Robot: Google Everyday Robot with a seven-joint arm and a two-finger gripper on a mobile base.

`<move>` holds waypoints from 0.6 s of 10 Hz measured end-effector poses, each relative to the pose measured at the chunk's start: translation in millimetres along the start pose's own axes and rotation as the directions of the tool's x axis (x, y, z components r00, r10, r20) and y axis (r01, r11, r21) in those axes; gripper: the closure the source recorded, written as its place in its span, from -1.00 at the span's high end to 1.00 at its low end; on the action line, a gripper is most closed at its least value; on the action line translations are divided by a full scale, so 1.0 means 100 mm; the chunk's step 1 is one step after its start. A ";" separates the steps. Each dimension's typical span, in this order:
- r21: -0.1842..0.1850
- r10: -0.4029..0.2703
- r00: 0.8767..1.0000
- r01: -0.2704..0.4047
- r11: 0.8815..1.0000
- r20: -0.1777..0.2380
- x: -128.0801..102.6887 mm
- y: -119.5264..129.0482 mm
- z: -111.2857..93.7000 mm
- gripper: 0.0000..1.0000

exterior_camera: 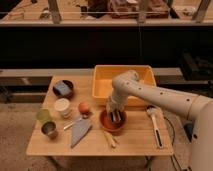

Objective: Wipe red bowl with eraser

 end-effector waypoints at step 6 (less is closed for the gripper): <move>0.015 -0.092 0.996 0.092 0.996 0.000 -0.19 -0.31 -0.08 -1.00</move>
